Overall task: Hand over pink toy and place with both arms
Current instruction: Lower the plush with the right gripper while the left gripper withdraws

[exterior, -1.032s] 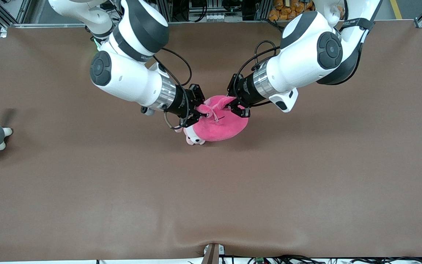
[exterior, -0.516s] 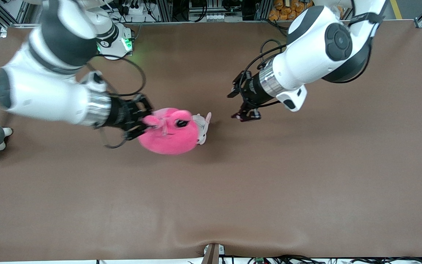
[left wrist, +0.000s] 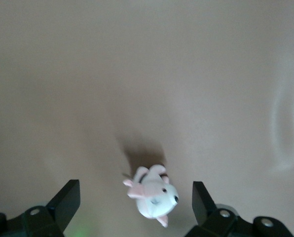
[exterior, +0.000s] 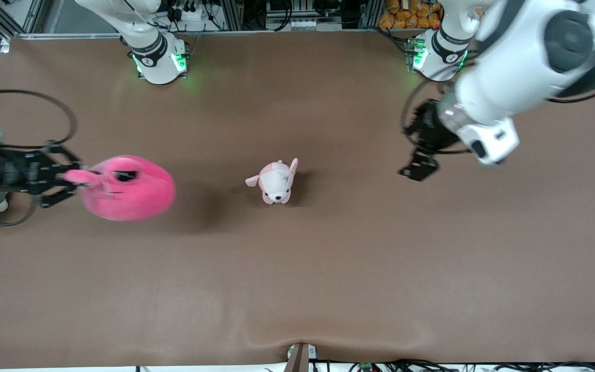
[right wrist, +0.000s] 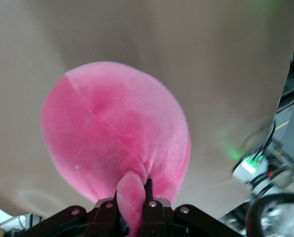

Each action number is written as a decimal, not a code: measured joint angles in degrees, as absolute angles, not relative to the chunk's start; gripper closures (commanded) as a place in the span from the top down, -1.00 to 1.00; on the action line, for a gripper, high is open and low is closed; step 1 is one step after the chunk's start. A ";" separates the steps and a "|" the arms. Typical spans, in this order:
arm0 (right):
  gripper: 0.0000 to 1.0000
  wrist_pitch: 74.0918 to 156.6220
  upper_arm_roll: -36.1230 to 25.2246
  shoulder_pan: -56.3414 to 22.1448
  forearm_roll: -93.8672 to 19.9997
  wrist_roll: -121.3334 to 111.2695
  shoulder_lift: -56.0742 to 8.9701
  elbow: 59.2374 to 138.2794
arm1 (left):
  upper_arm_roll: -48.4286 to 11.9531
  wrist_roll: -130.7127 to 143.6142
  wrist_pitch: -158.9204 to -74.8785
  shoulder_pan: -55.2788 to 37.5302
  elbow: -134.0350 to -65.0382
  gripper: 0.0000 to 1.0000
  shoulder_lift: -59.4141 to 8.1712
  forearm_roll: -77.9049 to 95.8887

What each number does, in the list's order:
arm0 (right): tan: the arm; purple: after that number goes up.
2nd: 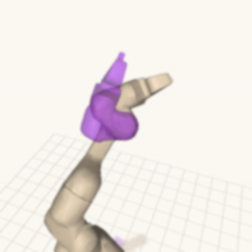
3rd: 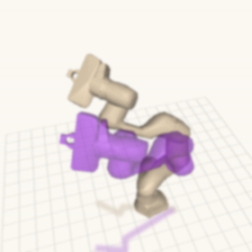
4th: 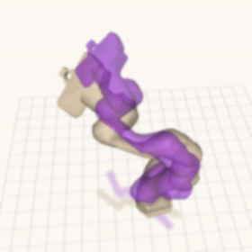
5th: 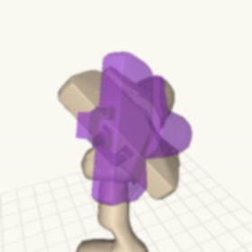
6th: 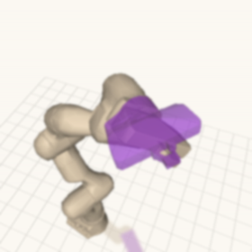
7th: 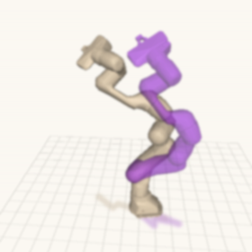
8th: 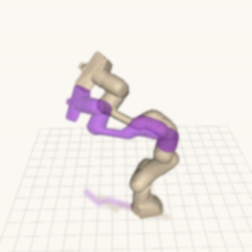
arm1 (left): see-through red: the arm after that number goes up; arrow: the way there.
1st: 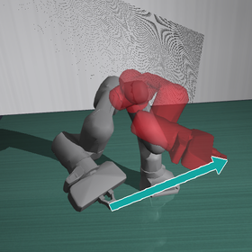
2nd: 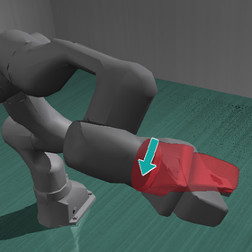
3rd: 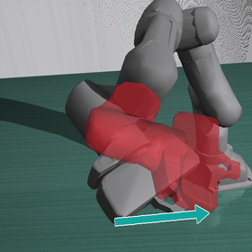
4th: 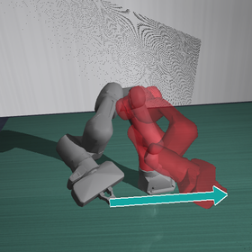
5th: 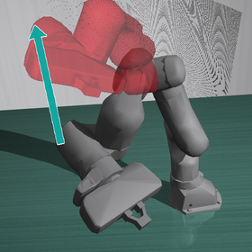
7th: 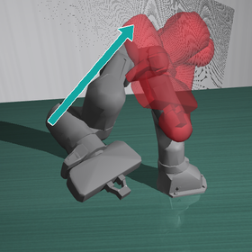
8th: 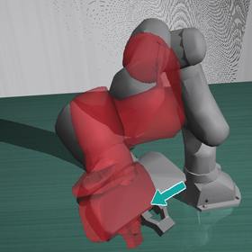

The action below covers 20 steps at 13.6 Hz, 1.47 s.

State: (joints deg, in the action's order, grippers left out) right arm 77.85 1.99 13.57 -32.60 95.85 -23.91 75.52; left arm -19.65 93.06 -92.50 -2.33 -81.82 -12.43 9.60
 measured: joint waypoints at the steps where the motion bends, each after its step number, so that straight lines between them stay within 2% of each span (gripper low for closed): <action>1: -1.00 78.76 1.94 16.46 -32.56 89.82 -26.43 76.81 | -19.57 86.73 -90.09 -0.48 -81.23 1.00 -12.42 9.25; 5: -1.00 82.15 2.04 19.44 -29.36 77.47 -34.85 77.61 | -19.36 64.32 -85.13 2.03 -79.42 1.00 -9.97 2.22; 9: -1.00 83.17 2.05 21.29 -26.66 68.16 -37.94 80.31 | -18.95 44.12 -82.51 7.45 -79.40 1.00 -6.65 1.39; 10: -0.73 83.43 2.03 22.09 -25.89 65.98 -38.14 81.10 | -18.85 40.34 -81.93 8.60 -79.41 1.00 -6.35 1.38; 11: -0.01 83.49 2.03 22.80 -25.25 64.03 -38.18 81.60 | -18.82 37.55 -81.60 9.21 -79.41 1.00 -6.23 1.27; 13: 0.92 83.49 2.07 23.22 -23.23 62.36 -38.17 81.79 | -18.84 34.12 -80.81 9.18 -79.41 1.00 -6.15 1.04; 14: 1.00 83.51 2.25 23.21 -22.42 61.83 -38.16 81.77 | -18.88 32.34 -80.58 9.00 -79.41 1.00 -5.99 0.97; 17: 1.00 82.85 2.74 23.23 -21.43 58.33 -37.81 81.08 | -18.84 27.62 -79.81 9.05 -79.41 1.00 -4.71 0.79; 20: 1.00 73.52 4.04 23.41 -21.42 56.39 -37.37 75.64 | -16.94 23.92 -78.86 7.91 -80.35 1.00 -2.59 0.76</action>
